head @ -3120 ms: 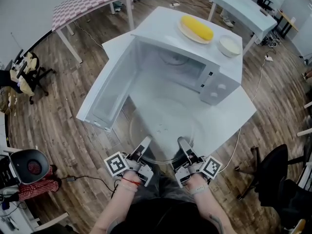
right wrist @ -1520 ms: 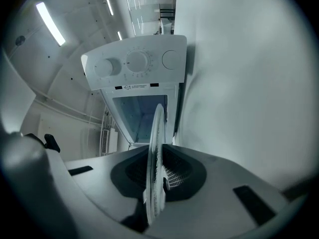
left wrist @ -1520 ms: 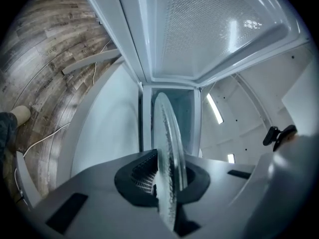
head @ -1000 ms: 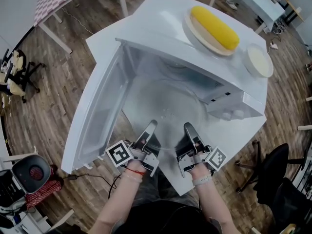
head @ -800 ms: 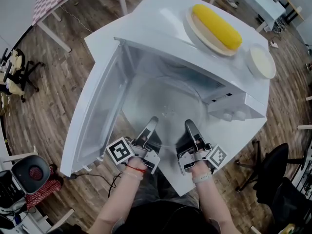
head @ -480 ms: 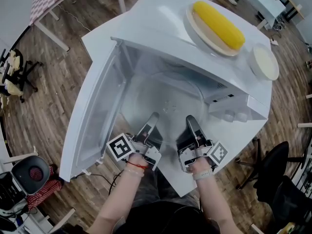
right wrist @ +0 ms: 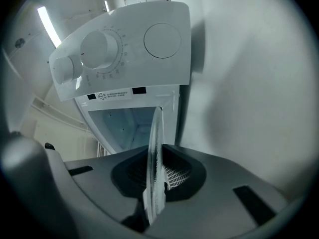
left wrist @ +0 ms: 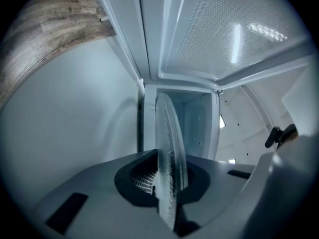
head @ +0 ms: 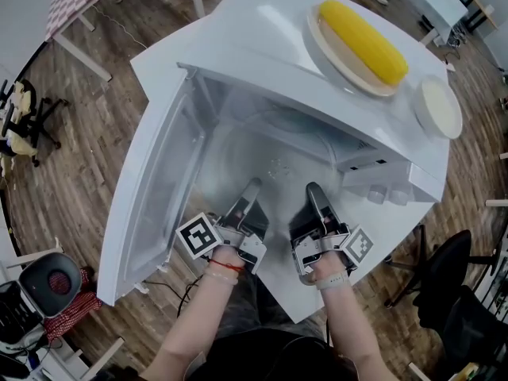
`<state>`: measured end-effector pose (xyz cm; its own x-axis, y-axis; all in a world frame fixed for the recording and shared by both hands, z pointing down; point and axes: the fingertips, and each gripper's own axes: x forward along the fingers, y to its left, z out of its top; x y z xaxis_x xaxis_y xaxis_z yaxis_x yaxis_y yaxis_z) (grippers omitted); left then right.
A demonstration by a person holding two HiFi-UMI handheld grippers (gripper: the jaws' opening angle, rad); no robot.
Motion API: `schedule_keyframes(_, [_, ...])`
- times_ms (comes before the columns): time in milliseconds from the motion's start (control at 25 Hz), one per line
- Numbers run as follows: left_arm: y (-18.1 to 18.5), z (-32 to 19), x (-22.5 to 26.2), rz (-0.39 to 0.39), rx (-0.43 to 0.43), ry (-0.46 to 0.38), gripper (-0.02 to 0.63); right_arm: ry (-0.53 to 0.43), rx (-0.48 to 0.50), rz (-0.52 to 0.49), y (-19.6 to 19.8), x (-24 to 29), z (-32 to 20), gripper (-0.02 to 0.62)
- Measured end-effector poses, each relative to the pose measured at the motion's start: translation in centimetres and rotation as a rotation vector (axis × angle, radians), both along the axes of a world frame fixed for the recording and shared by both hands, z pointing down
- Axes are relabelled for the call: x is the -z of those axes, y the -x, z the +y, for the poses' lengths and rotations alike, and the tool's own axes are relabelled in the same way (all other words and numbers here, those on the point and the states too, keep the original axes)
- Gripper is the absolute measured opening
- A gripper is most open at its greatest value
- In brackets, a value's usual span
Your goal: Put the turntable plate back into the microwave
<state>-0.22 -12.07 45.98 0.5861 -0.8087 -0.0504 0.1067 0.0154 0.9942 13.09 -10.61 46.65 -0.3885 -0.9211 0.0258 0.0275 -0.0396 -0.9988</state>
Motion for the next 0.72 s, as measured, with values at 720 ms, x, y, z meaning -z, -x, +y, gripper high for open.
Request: schedule_keyframes(720, [0.0, -2.8, -0.5, 0.03, 0.026, 0.007, 0.031, 0.011, -0.043, -0.005, -0.2, -0.3, -2.8, 0.041])
